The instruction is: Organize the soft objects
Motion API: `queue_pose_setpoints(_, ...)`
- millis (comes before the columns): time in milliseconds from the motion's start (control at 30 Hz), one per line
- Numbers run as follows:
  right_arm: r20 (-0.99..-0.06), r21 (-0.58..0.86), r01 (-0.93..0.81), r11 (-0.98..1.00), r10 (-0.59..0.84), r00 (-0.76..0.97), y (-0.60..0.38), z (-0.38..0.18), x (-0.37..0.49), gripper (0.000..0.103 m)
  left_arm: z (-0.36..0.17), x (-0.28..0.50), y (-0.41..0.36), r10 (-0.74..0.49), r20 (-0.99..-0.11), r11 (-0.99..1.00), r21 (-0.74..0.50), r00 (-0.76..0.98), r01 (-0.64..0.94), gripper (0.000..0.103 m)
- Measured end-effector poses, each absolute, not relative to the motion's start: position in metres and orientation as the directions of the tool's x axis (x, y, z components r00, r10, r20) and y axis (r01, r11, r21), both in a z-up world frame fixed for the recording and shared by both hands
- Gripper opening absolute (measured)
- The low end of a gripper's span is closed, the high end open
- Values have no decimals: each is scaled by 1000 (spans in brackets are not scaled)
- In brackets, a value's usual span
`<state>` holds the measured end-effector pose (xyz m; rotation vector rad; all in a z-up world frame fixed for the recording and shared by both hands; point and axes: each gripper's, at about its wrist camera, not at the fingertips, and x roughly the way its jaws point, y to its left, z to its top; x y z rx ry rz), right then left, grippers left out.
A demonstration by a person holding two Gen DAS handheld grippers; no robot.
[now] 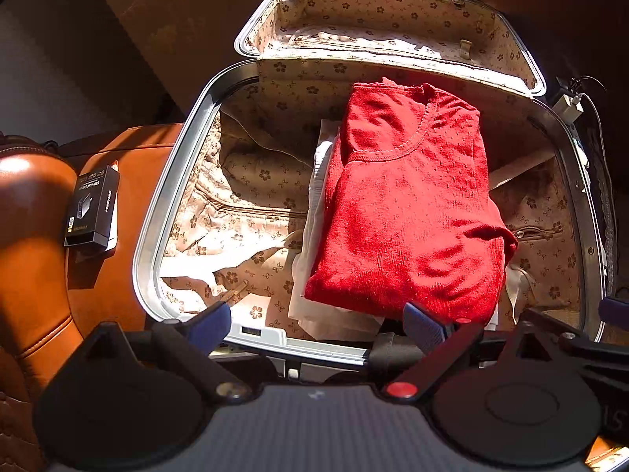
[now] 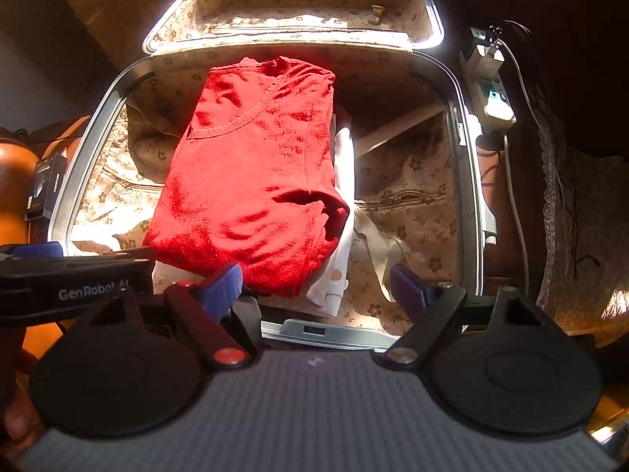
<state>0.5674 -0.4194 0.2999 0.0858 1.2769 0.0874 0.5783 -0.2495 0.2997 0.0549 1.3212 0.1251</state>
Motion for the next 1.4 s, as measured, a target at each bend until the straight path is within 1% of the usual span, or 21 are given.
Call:
queue_pose_setpoints(300,-943,120,-60,991,133,305,-407,311,545,90,313,552,-237,133,-957,990,115,258,-85,97)
queue_pose_setpoints(733,-932,112,-79,991,132,336,-402,323,519,90,319,520,-231,94,-955,994,77,281,-72,97)
queue_pose_setpoints(1400,-923,119,-73,990,137,358,-396,318,491,90,316,484,-224,99,-953,994,85,285,-63,97)
